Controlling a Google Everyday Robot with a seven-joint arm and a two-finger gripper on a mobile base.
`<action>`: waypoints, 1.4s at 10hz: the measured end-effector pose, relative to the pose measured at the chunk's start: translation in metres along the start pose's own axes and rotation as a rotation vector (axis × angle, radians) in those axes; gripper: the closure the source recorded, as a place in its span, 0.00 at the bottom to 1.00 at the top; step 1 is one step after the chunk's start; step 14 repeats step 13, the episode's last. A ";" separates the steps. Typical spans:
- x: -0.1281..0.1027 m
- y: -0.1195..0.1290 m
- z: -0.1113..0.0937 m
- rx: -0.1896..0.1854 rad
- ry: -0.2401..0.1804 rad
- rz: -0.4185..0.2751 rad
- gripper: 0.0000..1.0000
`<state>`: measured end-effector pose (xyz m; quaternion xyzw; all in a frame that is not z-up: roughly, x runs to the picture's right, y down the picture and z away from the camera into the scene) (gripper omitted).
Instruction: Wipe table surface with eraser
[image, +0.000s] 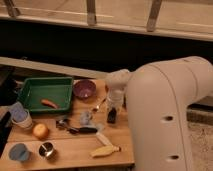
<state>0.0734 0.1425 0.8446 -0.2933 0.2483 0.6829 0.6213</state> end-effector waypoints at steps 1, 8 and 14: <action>0.009 -0.025 0.001 0.008 0.009 0.024 1.00; 0.019 -0.074 -0.013 0.032 -0.030 -0.001 1.00; 0.008 0.016 -0.010 0.035 -0.030 -0.108 1.00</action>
